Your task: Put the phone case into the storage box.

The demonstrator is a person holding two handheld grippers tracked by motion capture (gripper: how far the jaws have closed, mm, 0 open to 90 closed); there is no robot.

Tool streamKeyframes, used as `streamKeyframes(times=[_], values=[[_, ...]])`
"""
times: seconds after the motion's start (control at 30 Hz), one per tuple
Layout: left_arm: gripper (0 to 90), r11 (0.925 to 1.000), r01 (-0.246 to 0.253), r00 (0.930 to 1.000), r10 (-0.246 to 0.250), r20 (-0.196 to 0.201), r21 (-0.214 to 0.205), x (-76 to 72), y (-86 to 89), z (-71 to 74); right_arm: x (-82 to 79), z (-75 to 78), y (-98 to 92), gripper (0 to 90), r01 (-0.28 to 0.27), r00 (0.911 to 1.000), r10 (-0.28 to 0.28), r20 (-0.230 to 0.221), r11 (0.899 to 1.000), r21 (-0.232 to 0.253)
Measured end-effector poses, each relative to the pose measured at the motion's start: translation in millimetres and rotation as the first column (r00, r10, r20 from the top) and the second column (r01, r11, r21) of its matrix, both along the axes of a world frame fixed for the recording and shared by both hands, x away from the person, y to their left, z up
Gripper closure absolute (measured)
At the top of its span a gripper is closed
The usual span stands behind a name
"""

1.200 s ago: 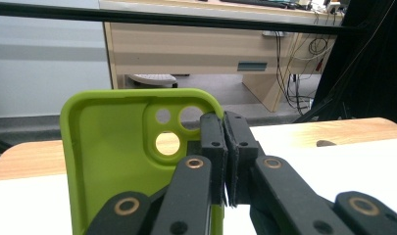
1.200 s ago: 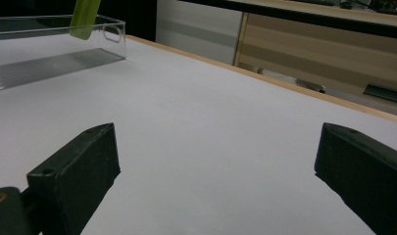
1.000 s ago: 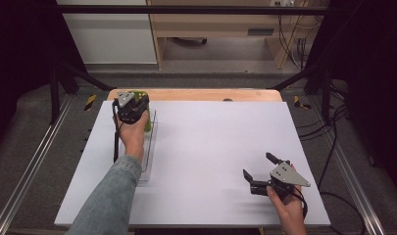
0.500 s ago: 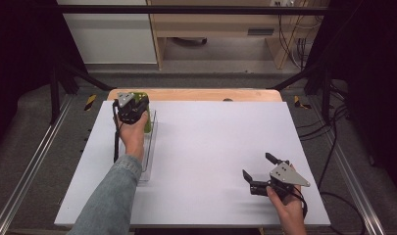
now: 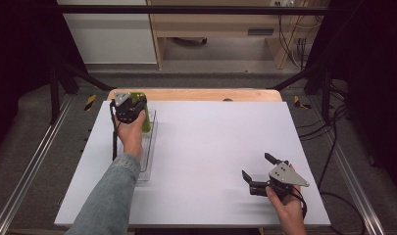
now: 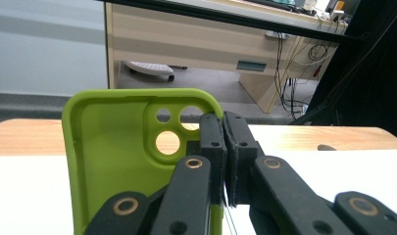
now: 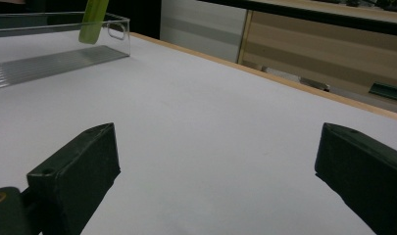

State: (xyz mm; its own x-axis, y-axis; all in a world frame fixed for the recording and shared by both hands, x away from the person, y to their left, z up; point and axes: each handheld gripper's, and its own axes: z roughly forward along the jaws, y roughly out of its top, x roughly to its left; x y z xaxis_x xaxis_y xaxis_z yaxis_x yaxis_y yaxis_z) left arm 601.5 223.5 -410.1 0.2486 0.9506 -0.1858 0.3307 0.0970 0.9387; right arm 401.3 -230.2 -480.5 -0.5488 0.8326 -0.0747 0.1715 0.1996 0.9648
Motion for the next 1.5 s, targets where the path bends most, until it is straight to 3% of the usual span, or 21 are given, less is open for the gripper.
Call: streamKeyframes(times=[0.7,1.2,1.5], values=[[87.5,1.0000,0.003,1.0000,-0.003,-0.008,0.002,7.7,-1.0,-4.6,0.5,-0.8,1.0,3.2,0.001,1.0000,-0.001,-0.005,1.000,-0.004],[87.5,0.9992,0.013,0.9997,-0.012,-0.023,0.039,10.5,-8.0,-9.3,0.8,-0.7,0.6,3.2,-0.001,1.0000,0.001,-0.005,1.000,-0.003],[87.5,0.9997,-0.006,0.9998,0.007,-0.019,0.024,12.0,-7.2,-9.8,0.5,-0.4,0.3,3.2,-0.004,1.0000,0.004,-0.006,1.000,-0.001]])
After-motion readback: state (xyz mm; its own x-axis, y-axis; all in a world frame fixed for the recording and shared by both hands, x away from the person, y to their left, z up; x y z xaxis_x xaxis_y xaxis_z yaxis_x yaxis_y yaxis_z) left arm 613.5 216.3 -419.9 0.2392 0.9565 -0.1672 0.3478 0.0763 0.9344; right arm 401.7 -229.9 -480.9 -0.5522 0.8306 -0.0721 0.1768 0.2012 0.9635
